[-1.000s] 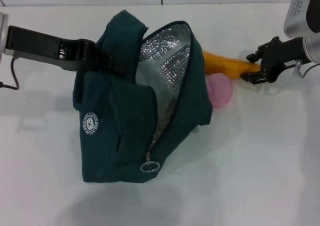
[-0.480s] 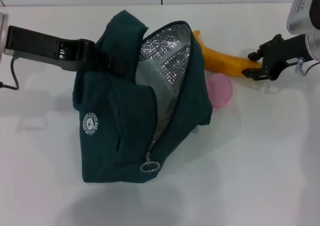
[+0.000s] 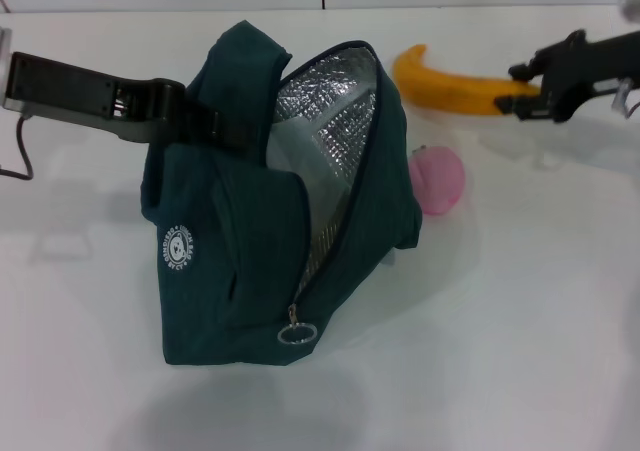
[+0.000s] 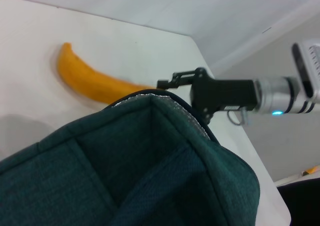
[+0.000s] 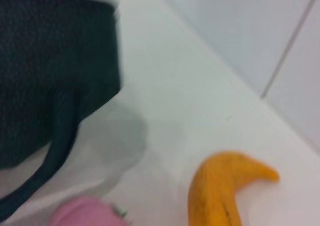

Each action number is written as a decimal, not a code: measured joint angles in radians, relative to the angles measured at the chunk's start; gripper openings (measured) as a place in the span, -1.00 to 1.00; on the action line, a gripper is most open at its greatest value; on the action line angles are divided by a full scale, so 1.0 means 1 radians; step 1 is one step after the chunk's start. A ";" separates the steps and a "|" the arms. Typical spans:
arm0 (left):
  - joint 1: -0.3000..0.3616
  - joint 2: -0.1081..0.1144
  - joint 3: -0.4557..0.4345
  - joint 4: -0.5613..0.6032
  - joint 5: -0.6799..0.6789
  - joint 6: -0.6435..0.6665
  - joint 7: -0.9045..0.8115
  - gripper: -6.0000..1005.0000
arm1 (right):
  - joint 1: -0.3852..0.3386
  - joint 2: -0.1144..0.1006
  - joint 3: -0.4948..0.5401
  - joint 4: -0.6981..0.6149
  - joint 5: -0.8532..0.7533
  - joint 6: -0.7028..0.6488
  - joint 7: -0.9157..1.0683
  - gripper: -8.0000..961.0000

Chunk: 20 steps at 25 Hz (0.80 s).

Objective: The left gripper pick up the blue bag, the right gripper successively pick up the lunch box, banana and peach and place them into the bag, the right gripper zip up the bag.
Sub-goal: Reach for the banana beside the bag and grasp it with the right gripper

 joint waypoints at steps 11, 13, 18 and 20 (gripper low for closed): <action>-0.001 0.003 0.000 0.000 0.000 0.002 -0.001 -0.91 | -0.059 -0.042 0.211 -0.109 0.067 -0.153 0.018 -0.34; -0.003 0.003 0.000 0.000 0.000 0.002 -0.001 -0.91 | -0.060 -0.047 0.224 -0.112 0.071 -0.177 0.018 -0.47; -0.009 0.003 0.000 0.000 0.000 0.002 -0.001 -0.91 | -0.051 -0.052 0.230 -0.123 0.078 -0.207 0.030 -0.64; -0.011 0.003 0.000 0.000 0.000 0.002 -0.002 -0.91 | -0.048 -0.057 0.229 -0.129 0.077 -0.208 0.064 -0.70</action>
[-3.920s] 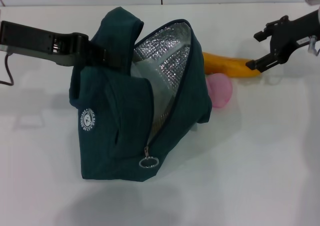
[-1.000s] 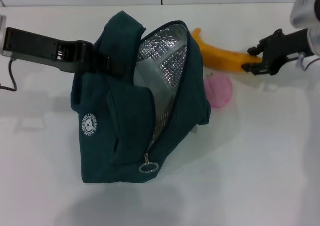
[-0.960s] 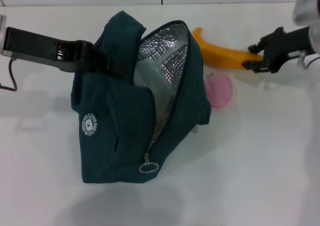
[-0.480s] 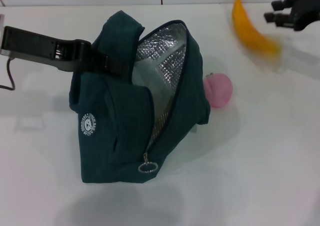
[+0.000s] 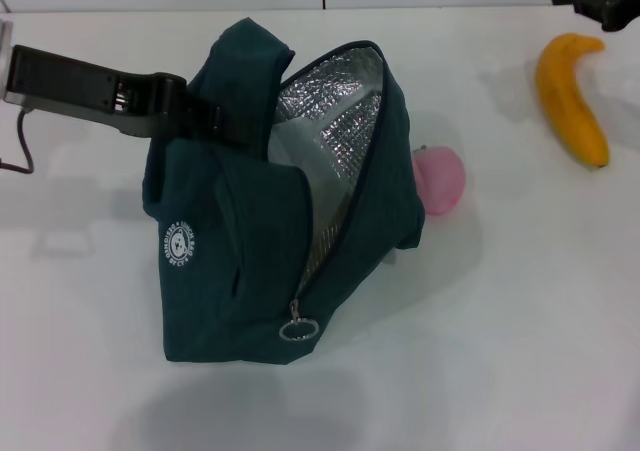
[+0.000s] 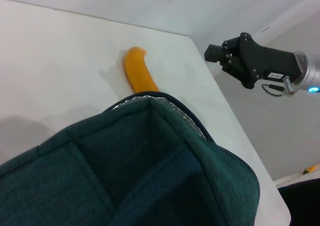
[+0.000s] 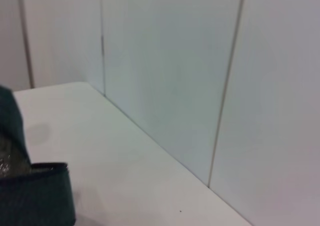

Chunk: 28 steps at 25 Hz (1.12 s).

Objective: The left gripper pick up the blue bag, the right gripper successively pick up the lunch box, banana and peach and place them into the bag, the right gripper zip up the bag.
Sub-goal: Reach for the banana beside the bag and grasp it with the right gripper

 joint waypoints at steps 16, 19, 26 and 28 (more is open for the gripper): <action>-0.001 0.002 0.005 0.000 0.000 0.005 0.028 -0.91 | 0.057 -0.090 -0.020 -0.119 -0.311 -0.175 0.783 -0.63; 0.000 0.002 0.026 0.002 -0.001 0.006 0.033 -0.91 | 0.066 -0.084 -0.019 -0.105 -0.383 -0.157 0.865 -0.21; -0.001 0.002 0.061 0.003 -0.004 0.006 0.047 -0.91 | 0.110 -0.072 -0.023 0.033 -0.481 -0.077 0.966 0.30; -0.002 0.002 0.064 0.003 -0.004 0.006 0.051 -0.91 | 0.112 -0.060 -0.023 0.051 -0.485 -0.051 0.967 0.38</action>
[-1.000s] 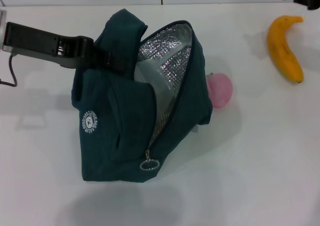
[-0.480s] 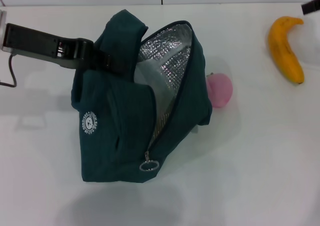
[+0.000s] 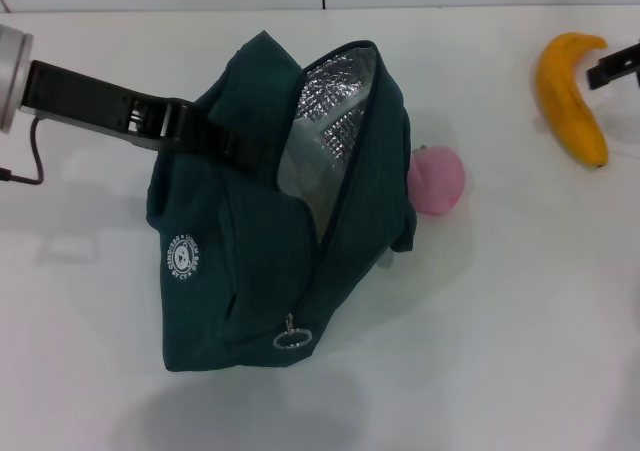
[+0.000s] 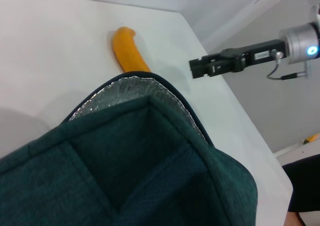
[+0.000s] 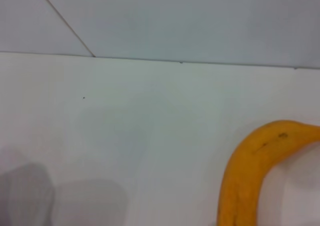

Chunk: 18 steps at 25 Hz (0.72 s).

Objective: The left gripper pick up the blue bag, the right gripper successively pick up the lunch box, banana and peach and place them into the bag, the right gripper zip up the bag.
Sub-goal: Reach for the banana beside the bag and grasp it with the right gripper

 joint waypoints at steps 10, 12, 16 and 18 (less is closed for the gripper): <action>0.006 -0.003 0.003 -0.003 0.003 0.000 0.024 -0.91 | -0.004 0.050 -0.022 0.044 -0.020 0.115 0.001 0.80; 0.008 -0.005 0.004 -0.003 0.003 0.000 0.026 -0.91 | -0.007 0.057 -0.045 0.048 -0.021 0.141 0.001 0.84; 0.012 -0.007 0.004 -0.003 0.004 0.000 0.032 -0.91 | -0.012 0.072 -0.058 0.057 -0.022 0.186 -0.003 0.81; 0.012 -0.009 0.004 -0.003 0.004 0.000 0.034 -0.91 | -0.015 0.080 -0.063 0.058 -0.022 0.203 -0.006 0.79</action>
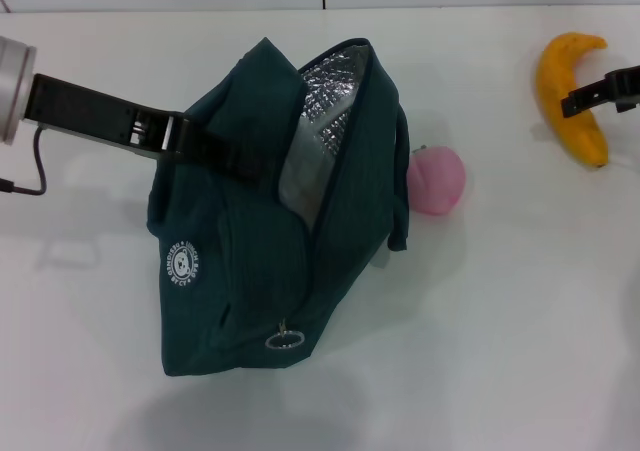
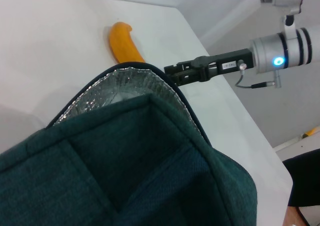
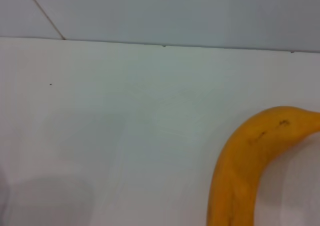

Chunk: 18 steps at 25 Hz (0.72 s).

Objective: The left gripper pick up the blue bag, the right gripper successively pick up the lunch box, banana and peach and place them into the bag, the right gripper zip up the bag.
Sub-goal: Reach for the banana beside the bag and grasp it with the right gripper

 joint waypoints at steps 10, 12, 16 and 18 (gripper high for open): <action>0.000 -0.001 0.000 -0.001 0.000 0.000 0.001 -0.91 | -0.015 0.032 -0.012 0.000 -0.001 0.072 -0.005 0.72; 0.000 -0.001 0.000 -0.002 0.000 0.000 0.003 -0.91 | -0.017 0.038 -0.013 0.000 -0.001 0.080 -0.008 0.70; 0.000 -0.001 0.000 -0.002 0.000 0.000 0.005 -0.91 | -0.022 0.046 -0.014 0.000 -0.001 0.089 -0.012 0.67; 0.000 -0.001 0.000 -0.002 0.000 0.000 0.006 -0.91 | -0.024 0.048 -0.024 0.002 -0.001 0.089 -0.012 0.66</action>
